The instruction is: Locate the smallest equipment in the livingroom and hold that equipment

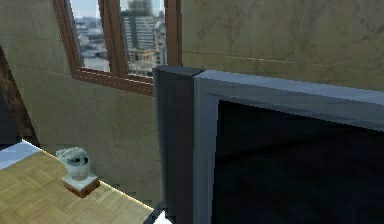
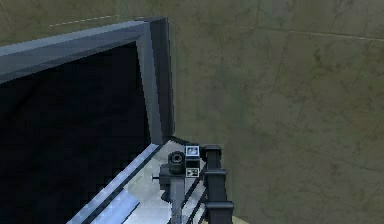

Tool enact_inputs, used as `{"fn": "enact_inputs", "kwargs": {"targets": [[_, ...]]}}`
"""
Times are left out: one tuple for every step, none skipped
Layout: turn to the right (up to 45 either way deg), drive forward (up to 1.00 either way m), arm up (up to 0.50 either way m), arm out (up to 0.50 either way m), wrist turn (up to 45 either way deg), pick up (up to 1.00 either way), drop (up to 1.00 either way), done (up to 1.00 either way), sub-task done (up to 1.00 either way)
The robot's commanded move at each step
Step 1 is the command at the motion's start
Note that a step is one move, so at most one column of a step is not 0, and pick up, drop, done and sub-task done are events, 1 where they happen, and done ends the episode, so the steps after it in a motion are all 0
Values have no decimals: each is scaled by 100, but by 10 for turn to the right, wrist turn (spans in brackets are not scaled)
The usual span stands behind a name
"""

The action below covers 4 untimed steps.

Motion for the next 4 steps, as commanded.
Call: {"fn": "enact_inputs", "kwargs": {"targets": [[0, 0, 0, 0, 450, 0, 0, 0, 0], [0, 0, 0, 0, 450, 0, 0, 0, 0], [0, 0, 0, 0, 450, 0, 0, 0, 0], [0, 0, 0, 0, 270, 0, 0, 0, 0]]}}
